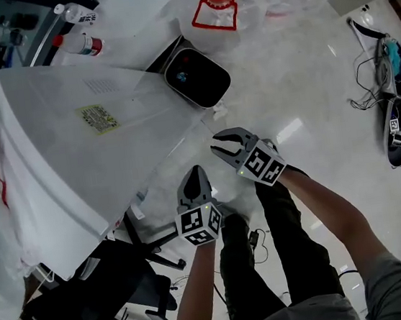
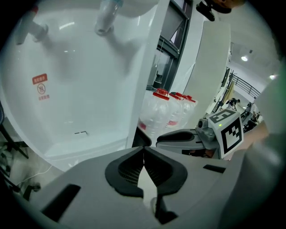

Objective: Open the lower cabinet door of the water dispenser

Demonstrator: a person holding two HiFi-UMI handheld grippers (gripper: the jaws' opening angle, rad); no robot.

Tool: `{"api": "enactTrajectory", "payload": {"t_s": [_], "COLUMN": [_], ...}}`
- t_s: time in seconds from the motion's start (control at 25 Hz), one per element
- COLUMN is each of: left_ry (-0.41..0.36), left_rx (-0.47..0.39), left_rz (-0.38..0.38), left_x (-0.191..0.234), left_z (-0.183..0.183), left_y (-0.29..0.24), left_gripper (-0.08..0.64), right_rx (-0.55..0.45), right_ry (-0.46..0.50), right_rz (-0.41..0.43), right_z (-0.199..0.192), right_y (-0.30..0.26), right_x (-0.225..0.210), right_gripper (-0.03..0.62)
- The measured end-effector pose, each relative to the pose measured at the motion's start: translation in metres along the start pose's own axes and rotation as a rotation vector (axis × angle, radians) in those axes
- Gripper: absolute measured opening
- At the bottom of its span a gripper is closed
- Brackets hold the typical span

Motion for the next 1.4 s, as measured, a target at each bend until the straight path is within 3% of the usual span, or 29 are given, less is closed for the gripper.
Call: {"api": "enactTrajectory", "payload": {"t_s": [0.44, 0.68, 1.04, 1.4], "left_ry": [0.025, 0.029, 0.048, 0.055], "left_rx": [0.025, 0.055, 0.055, 0.055], "left_rz": [0.033, 0.034, 0.056, 0.052], "left_x": [0.022, 0.028, 0.039, 0.046], "left_z": [-0.002, -0.010, -0.019, -0.026], "left_y": [-0.024, -0.025, -0.019, -0.018], "left_gripper": [0.009, 0.009, 0.009, 0.009], "right_rx": [0.075, 0.150, 0.159, 0.151], "right_ry": [0.197, 0.317, 0.430, 0.420], "right_rz": [0.040, 0.105, 0.150, 0.152], "right_z": [-0.011, -0.016, -0.012, -0.015], "right_y": [-0.067, -0.092, -0.113, -0.113], "right_x": [-0.035, -0.044, -0.052, -0.049], "right_gripper": [0.169, 0.215, 0.213, 0.152]}}
Point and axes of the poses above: the fingertips, and each gripper's own axes: y backward along the fingers, x to its left, z out of its top, the point moved 8 cm from there along y, backward along the fingers, and after that the axes turned 10 degrees about y, right-handed, at the moved point
